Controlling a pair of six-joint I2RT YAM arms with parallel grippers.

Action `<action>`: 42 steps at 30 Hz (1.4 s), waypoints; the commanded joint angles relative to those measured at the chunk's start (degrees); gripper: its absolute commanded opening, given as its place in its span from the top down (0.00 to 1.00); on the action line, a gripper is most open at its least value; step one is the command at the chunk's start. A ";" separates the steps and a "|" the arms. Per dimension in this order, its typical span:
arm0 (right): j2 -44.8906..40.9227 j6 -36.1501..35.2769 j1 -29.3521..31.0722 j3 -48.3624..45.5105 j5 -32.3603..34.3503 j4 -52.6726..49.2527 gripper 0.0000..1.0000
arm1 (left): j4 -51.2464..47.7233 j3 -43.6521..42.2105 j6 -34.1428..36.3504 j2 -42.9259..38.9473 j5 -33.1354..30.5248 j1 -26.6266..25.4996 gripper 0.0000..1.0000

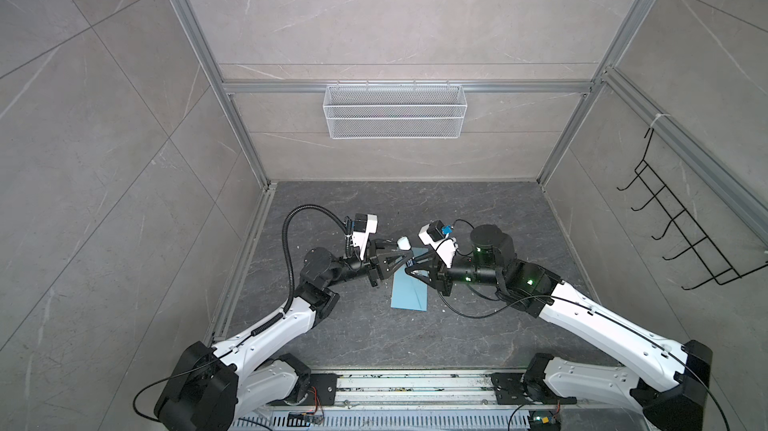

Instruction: Place the letter into the envelope and seal it

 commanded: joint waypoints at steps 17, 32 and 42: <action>-6.20 17.23 -0.09 -12.36 4.95 18.09 0.18 | 2.04 0.82 -7.36 -0.58 -17.32 -0.46 1.00; -2.14 15.99 -0.12 -10.73 7.37 22.39 0.35 | 4.21 1.03 -10.16 0.28 -15.76 -0.41 1.00; -2.10 15.47 -0.31 -10.69 7.69 23.10 0.52 | 4.06 0.92 -10.37 0.44 -15.45 -0.44 1.00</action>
